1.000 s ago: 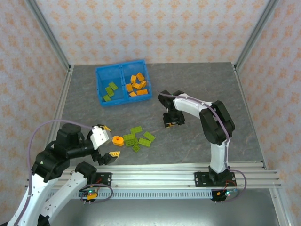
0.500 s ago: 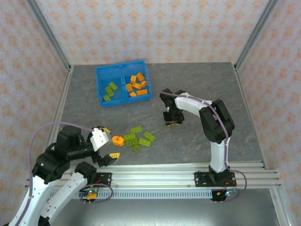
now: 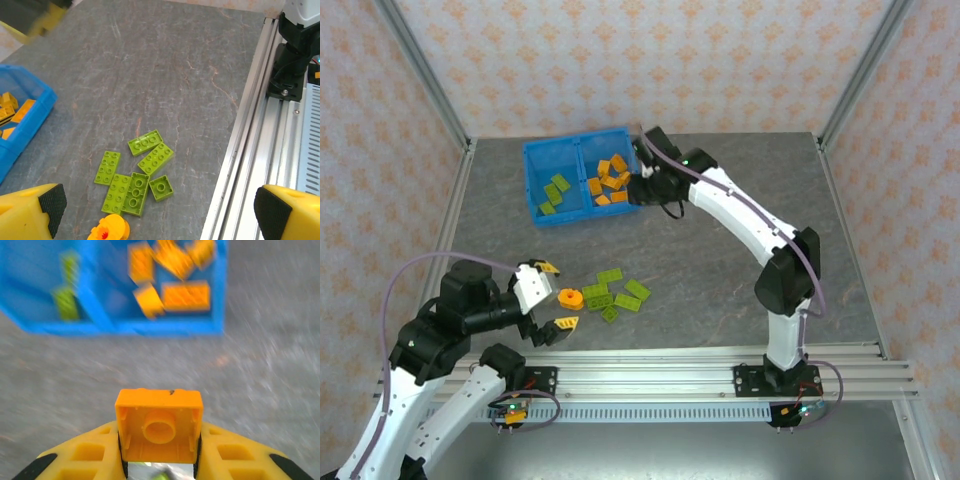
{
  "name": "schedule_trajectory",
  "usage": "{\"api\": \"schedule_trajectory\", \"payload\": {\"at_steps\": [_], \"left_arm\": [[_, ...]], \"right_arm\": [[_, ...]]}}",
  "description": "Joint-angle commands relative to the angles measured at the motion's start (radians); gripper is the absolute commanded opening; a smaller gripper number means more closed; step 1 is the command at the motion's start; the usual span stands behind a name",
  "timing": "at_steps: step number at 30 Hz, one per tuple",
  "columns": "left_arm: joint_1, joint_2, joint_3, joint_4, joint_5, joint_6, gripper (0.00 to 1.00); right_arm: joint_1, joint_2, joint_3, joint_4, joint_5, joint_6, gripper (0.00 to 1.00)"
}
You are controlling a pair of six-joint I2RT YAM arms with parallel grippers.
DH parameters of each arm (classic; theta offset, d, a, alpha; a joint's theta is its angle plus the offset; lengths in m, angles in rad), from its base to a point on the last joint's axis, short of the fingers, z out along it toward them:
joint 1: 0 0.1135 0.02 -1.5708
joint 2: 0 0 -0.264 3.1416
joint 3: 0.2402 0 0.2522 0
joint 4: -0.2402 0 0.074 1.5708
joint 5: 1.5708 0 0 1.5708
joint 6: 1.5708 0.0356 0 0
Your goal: Sort the legos into containers by color
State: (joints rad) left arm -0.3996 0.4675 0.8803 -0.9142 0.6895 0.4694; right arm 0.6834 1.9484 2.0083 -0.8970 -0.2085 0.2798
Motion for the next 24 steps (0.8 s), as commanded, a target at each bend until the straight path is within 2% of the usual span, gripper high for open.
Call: {"api": "schedule_trajectory", "payload": {"at_steps": [1, 5, 8, 10, 14, 16, 20, 22, 24], "left_arm": [[0.002, 0.013, 0.037, 0.029, -0.082, -0.011, 1.0], [0.003, 0.005, 0.065, -0.021, -0.171, -0.018, 1.0], [0.002, -0.014, 0.075, -0.047, -0.219, -0.048, 1.0], [0.003, -0.029, 0.07, -0.044, -0.234, -0.079, 1.0], [0.002, -0.056, 0.042, 0.004, -0.252, -0.173, 1.0], [0.002, -0.062, 0.025, 0.027, -0.251, -0.206, 1.0], [0.002, -0.046, 0.013, 0.051, -0.271, -0.257, 1.0], [0.002, -0.021, 0.024, 0.063, -0.353, -0.373, 1.0], [0.003, 0.021, 0.033, 0.075, -0.524, -0.601, 1.0]], "right_arm": [[-0.008, 0.188, 0.219, -0.016, 0.072, 0.1, 0.32], [-0.007, 0.415, 0.51, -0.024, 0.047, 0.167, 0.32], [-0.008, 0.527, 0.614, -0.001, 0.045, 0.21, 0.32], [-0.013, 0.559, 0.606, 0.046, 0.023, 0.237, 0.33], [-0.025, 0.601, 0.578, 0.14, -0.106, 0.289, 0.36], [-0.025, 0.627, 0.612, 0.146, -0.15, 0.3, 0.4], [-0.025, 0.623, 0.629, 0.151, -0.151, 0.314, 0.5], [-0.027, 0.609, 0.63, 0.155, -0.149, 0.318, 0.55], [-0.031, 0.592, 0.63, 0.151, -0.154, 0.316, 0.55]]}}
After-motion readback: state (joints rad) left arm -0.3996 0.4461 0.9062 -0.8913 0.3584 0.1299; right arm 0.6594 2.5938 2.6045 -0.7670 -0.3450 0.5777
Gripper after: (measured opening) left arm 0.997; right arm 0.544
